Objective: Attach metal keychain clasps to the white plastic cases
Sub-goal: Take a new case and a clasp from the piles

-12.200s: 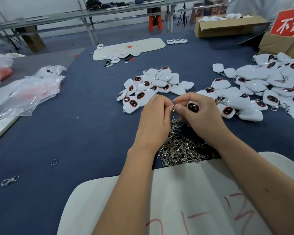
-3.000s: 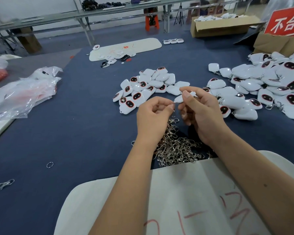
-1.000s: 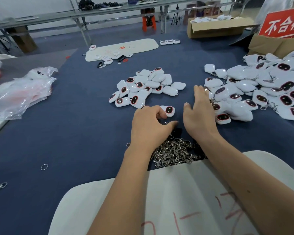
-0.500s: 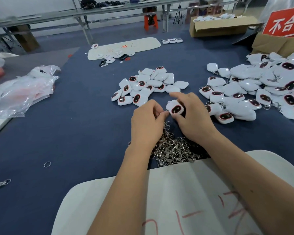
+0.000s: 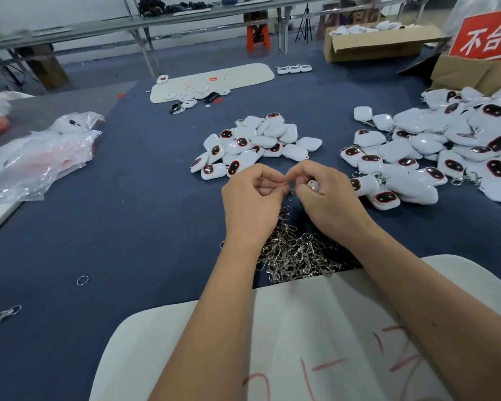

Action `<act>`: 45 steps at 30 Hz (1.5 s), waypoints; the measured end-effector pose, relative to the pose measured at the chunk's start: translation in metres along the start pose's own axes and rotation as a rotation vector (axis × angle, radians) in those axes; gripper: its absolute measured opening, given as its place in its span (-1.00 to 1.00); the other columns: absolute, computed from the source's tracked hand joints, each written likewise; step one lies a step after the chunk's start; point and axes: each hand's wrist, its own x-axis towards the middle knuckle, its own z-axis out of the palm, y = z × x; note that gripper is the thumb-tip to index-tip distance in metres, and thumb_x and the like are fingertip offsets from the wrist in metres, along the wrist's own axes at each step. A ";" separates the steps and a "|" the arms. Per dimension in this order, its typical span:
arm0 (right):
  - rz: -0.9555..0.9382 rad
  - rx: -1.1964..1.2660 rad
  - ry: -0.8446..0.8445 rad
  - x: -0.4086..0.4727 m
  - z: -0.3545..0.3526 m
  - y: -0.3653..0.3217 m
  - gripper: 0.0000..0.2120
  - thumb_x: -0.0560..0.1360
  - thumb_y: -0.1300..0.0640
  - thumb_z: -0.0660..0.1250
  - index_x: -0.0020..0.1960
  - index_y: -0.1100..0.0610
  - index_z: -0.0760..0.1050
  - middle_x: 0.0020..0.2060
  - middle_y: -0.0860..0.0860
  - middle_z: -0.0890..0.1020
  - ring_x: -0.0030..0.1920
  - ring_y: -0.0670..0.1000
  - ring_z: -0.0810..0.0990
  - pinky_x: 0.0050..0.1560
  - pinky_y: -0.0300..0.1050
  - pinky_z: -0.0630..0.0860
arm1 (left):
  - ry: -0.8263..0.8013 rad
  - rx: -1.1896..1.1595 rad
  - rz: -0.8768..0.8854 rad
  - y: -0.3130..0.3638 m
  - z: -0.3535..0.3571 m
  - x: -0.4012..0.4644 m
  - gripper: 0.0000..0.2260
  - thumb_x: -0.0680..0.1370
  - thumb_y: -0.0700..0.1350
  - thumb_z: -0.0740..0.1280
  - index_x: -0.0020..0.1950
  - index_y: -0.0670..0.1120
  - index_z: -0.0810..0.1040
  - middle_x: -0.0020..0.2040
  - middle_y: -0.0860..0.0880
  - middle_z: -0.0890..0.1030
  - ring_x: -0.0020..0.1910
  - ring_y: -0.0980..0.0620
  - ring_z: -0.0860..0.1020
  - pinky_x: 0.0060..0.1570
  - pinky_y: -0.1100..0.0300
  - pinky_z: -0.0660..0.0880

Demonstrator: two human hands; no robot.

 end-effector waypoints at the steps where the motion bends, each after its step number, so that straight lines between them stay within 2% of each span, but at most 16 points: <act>1: 0.002 0.010 0.005 0.000 0.001 0.000 -0.80 0.58 0.25 0.29 -0.04 0.02 0.64 -0.41 -0.20 0.57 -0.37 -0.15 0.48 -0.32 -0.28 0.34 | -0.003 0.000 -0.001 0.000 0.000 0.000 -0.80 0.44 -0.31 0.55 -0.17 -0.02 0.67 -0.24 0.07 0.71 -0.24 0.17 0.68 -0.15 0.30 0.62; 4: -0.012 0.029 0.033 0.000 0.001 0.002 -0.87 0.61 0.12 0.39 -0.09 0.02 0.67 -0.39 -0.15 0.62 -0.39 -0.16 0.47 -0.32 -0.33 0.37 | 0.005 -0.001 -0.005 0.000 0.001 0.000 -0.84 0.44 -0.24 0.59 -0.14 -0.03 0.66 -0.19 0.05 0.72 -0.21 0.14 0.69 -0.13 0.29 0.62; 7: -0.010 0.023 0.059 0.001 0.000 0.005 -0.86 0.59 0.13 0.43 -0.13 0.03 0.68 -0.32 -0.02 0.68 -0.38 -0.09 0.51 -0.30 -0.23 0.42 | 0.011 -0.020 -0.039 0.000 0.001 -0.001 -0.80 0.42 -0.24 0.60 -0.08 -0.05 0.64 -0.15 0.02 0.72 -0.25 0.20 0.69 -0.25 0.42 0.53; 10: 0.005 0.043 0.064 0.002 0.001 0.007 -0.90 0.57 0.16 0.45 -0.11 0.04 0.69 -0.32 -0.07 0.68 -0.34 -0.09 0.56 -0.28 -0.32 0.43 | 0.003 -0.059 -0.076 -0.001 0.001 0.000 -0.79 0.42 -0.29 0.60 -0.09 -0.06 0.65 -0.21 0.00 0.73 -0.30 0.23 0.67 -0.30 0.44 0.51; 12: 0.010 0.028 0.075 0.003 0.002 0.008 -0.91 0.56 0.16 0.46 -0.11 0.05 0.69 -0.34 -0.09 0.65 -0.35 -0.12 0.54 -0.29 -0.36 0.41 | 0.004 -0.027 -0.074 -0.001 0.001 0.001 -0.80 0.43 -0.29 0.59 -0.13 -0.02 0.67 -0.19 0.08 0.71 -0.29 0.29 0.64 -0.27 0.46 0.50; 15: 0.026 0.038 0.099 0.004 0.002 0.009 -0.94 0.58 0.16 0.43 -0.02 0.06 0.68 -0.28 -0.02 0.67 -0.37 -0.14 0.52 -0.22 -0.23 0.47 | 0.030 0.009 -0.055 -0.001 0.003 0.002 -0.82 0.45 -0.29 0.56 -0.14 0.00 0.70 -0.13 0.19 0.68 -0.22 0.34 0.62 -0.19 0.48 0.49; 18: 0.014 0.122 0.087 0.003 0.001 0.008 -0.89 0.62 0.20 0.39 0.09 0.07 0.67 -0.26 0.00 0.71 -0.42 -0.07 0.56 -0.28 -0.23 0.51 | 0.051 -0.008 -0.032 -0.003 0.002 0.003 -0.80 0.46 -0.26 0.55 -0.16 0.05 0.70 -0.18 0.15 0.71 -0.25 0.25 0.63 -0.20 0.44 0.50; 22: -0.020 0.107 0.054 0.002 0.000 0.005 -0.88 0.63 0.19 0.39 0.05 0.10 0.71 -0.26 -0.05 0.73 -0.17 -0.02 0.71 -0.02 -0.07 0.62 | 0.039 -0.037 0.003 -0.002 0.001 0.003 -0.80 0.46 -0.29 0.55 -0.11 0.03 0.74 -0.23 0.16 0.71 -0.33 0.26 0.60 -0.22 0.41 0.51; 24: -0.024 0.122 0.040 0.002 0.000 0.005 -0.88 0.62 0.21 0.39 0.04 0.13 0.71 -0.25 -0.03 0.74 -0.14 -0.03 0.71 0.02 -0.05 0.62 | 0.034 -0.049 0.001 -0.002 0.001 0.004 -0.77 0.44 -0.30 0.56 -0.11 0.04 0.73 -0.29 0.19 0.69 -0.32 0.28 0.60 -0.21 0.39 0.54; 27: -0.030 0.172 0.039 0.003 -0.001 0.006 -0.89 0.62 0.24 0.39 -0.01 0.17 0.70 -0.24 0.02 0.73 -0.16 -0.03 0.71 0.02 -0.09 0.62 | 0.036 -0.060 -0.003 -0.002 0.001 0.005 -0.78 0.42 -0.29 0.58 -0.13 0.04 0.72 -0.35 0.21 0.66 -0.32 0.28 0.61 -0.20 0.37 0.56; 31: -0.035 0.234 0.032 0.003 -0.002 0.006 -0.80 0.64 0.20 0.36 -0.13 0.15 0.68 -0.27 0.00 0.72 -0.22 -0.10 0.66 -0.06 -0.24 0.53 | 0.027 -0.033 0.029 -0.002 0.002 0.004 -0.87 0.42 -0.26 0.59 -0.16 -0.04 0.72 -0.28 0.14 0.69 -0.35 0.24 0.52 -0.25 0.37 0.48; 33: -0.031 0.240 0.014 0.003 -0.002 0.005 -0.79 0.64 0.22 0.36 -0.14 0.14 0.68 -0.29 -0.04 0.71 -0.24 -0.17 0.64 -0.10 -0.33 0.49 | 0.019 -0.019 0.042 -0.003 0.003 0.003 -0.85 0.41 -0.24 0.60 -0.19 -0.03 0.70 -0.35 0.20 0.63 -0.37 0.21 0.46 -0.30 0.38 0.44; 35: -0.022 0.241 0.014 0.003 -0.003 0.006 -0.82 0.62 0.24 0.37 -0.13 0.16 0.69 -0.30 -0.05 0.72 -0.24 -0.14 0.66 -0.09 -0.30 0.52 | 0.009 0.004 0.048 -0.003 0.003 0.003 -0.83 0.40 -0.23 0.62 -0.21 0.00 0.69 -0.43 0.26 0.55 -0.40 0.23 0.43 -0.33 0.42 0.40; 39: -0.017 0.192 0.051 0.004 -0.001 0.007 -0.81 0.61 0.23 0.36 -0.15 0.16 0.67 -0.32 -0.05 0.72 -0.22 -0.03 0.70 -0.05 -0.15 0.61 | -0.005 0.029 0.061 -0.002 0.004 0.002 -0.77 0.37 -0.26 0.62 -0.24 0.02 0.66 -0.39 0.31 0.57 -0.40 0.27 0.47 -0.33 0.43 0.41; 42: -0.014 0.237 0.016 0.004 -0.001 0.006 -0.77 0.64 0.21 0.34 -0.17 0.15 0.66 -0.36 -0.14 0.68 -0.30 -0.20 0.61 -0.15 -0.32 0.51 | 0.017 0.047 0.086 -0.002 0.004 0.001 -0.78 0.39 -0.25 0.62 -0.25 0.03 0.66 -0.37 0.28 0.59 -0.39 0.25 0.49 -0.34 0.42 0.42; 45: -0.008 0.278 0.001 0.002 0.000 0.005 -0.81 0.67 0.19 0.31 -0.03 0.13 0.68 -0.33 -0.16 0.68 -0.30 -0.26 0.58 -0.19 -0.40 0.46 | 0.035 0.008 0.054 -0.001 0.003 0.002 -0.87 0.41 -0.19 0.62 -0.20 -0.02 0.71 -0.30 0.13 0.69 -0.30 0.11 0.62 -0.24 0.25 0.59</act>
